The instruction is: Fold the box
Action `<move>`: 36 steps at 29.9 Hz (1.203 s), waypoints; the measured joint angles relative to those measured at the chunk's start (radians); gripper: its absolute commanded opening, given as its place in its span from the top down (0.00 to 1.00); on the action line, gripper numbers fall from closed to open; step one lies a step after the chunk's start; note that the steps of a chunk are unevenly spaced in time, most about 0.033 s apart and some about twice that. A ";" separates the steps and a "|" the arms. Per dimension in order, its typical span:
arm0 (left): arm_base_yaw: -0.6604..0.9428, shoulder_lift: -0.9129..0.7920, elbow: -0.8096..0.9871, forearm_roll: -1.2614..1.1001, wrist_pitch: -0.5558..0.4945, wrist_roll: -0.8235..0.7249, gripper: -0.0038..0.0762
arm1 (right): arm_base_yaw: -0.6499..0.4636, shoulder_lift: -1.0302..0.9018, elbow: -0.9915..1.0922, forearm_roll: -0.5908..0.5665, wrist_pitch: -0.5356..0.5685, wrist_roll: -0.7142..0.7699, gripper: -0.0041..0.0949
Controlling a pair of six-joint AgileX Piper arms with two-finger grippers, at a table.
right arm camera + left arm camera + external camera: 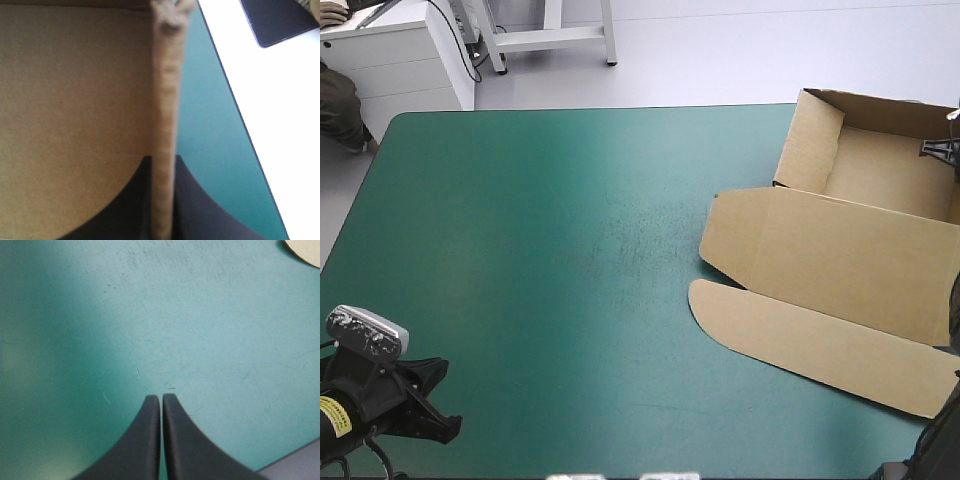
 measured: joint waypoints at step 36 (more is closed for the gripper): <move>0.000 0.000 0.000 0.005 0.000 -0.025 0.96 | -0.040 -0.301 -0.010 0.262 0.060 -0.145 0.96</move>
